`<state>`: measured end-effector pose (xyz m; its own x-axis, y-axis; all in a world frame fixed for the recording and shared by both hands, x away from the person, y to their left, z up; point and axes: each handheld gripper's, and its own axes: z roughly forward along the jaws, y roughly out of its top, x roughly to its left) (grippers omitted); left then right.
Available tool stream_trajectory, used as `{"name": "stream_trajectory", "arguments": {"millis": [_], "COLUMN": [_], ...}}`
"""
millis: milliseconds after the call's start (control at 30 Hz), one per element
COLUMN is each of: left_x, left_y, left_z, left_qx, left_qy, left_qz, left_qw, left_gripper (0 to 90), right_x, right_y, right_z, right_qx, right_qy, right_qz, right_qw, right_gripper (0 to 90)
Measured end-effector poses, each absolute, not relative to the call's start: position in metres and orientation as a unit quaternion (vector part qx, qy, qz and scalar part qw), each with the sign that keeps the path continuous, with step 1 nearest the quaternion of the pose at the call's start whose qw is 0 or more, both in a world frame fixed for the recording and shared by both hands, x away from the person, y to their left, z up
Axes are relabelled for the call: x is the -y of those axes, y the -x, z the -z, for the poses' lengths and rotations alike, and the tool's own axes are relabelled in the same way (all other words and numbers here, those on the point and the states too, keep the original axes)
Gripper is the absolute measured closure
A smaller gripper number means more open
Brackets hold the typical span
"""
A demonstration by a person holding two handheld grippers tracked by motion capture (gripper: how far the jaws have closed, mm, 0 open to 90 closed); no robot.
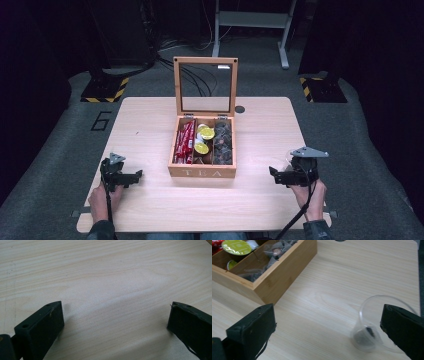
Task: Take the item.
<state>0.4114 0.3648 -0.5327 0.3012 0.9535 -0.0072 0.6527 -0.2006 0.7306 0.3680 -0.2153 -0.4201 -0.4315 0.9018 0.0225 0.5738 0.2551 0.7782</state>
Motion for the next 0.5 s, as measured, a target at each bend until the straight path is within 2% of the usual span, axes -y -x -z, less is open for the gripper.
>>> {"name": "stream_trajectory", "arguments": {"millis": [333,500], "left_x": [-0.365,-0.365], "left_y": [-0.411,-0.411], "left_z": [0.533,0.533], "left_qx": [-0.543,-0.543], "left_qy": [-0.739,-0.739], "left_qz": [-0.233,-0.233], "left_qw": [0.323,0.323], "left_gripper": [0.2,0.2], "right_x": [0.192,0.179], "right_y": [-0.357,-0.354], "right_z": [0.456,0.486], "right_qx": [-0.775,-0.78], "right_qy": [-0.467,-0.467], "right_qz": [-0.372,-0.368], "right_qw": [0.207,0.194], "right_gripper": [0.0,0.0]}}
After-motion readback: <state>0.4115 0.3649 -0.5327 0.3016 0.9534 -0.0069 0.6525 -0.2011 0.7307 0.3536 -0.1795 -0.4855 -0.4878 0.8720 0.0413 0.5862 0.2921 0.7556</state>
